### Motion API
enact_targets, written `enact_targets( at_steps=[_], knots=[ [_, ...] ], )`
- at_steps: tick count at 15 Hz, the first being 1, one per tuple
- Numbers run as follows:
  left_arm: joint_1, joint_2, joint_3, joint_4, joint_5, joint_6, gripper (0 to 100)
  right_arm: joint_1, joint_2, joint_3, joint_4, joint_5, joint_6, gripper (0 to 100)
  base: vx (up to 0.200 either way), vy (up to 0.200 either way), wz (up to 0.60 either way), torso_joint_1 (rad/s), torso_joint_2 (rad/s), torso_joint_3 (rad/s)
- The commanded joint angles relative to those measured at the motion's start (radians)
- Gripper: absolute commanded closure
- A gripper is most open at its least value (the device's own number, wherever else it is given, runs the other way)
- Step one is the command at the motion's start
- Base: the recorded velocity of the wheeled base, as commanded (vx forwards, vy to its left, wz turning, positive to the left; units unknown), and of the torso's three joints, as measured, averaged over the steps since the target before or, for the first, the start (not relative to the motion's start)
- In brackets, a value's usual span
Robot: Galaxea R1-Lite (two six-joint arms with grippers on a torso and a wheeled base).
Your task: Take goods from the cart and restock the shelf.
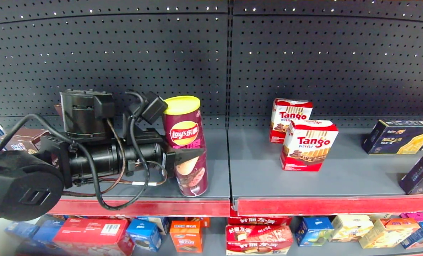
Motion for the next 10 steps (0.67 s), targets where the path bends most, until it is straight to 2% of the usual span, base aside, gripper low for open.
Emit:
enact_targets(
  at_steps=[1, 3, 5, 6, 7, 8, 10],
  knots=[
    [0.029, 0.025, -0.037, 0.004, -0.018, 0.0, 100, -0.001, 0.0, 0.0, 0.0, 0.0, -0.001, 100, 0.0, 0.0, 0.0, 0.0, 0.0, 0.0],
    [0.055, 0.033, -0.046, 0.01, -0.046, 0.002, 100, -0.007, -0.02, 0.0, 0.032, 0.003, -0.004, 100, 0.0, 0.0, 0.0, 0.0, 0.0, 0.0],
    [0.09, 0.043, -0.046, 0.013, -0.07, 0.04, 100, -0.013, -0.02, -0.003, 0.051, 0.005, -0.013, 100, 0.0, 0.0, 0.0, 0.0, 0.0, 0.0],
    [0.11, 0.063, -0.046, 0.015, -0.093, 0.071, 100, -0.013, -0.02, -0.001, 0.055, 0.005, -0.015, 100, 0.0, 0.0, 0.0, 0.0, 0.0, 0.0],
    [0.11, 0.063, -0.046, 0.015, -0.095, 0.075, 100, -0.013, -0.02, 0.0, 0.055, 0.005, -0.015, 100, 0.0, 0.0, 0.0, 0.0, 0.0, 0.0],
    [0.115, 0.068, -0.034, 0.016, -0.096, 0.101, 100, -0.013, -0.02, -0.001, 0.058, 0.005, -0.015, 100, 0.0, 0.0, 0.0, 0.0, 0.0, 0.0],
    [0.108, 0.069, -0.032, 0.018, -0.096, 0.108, 100, -0.013, -0.02, 0.0, 0.058, 0.006, -0.015, 100, 0.0, 0.0, 0.0, 0.0, 0.0, 0.0]
  ],
)
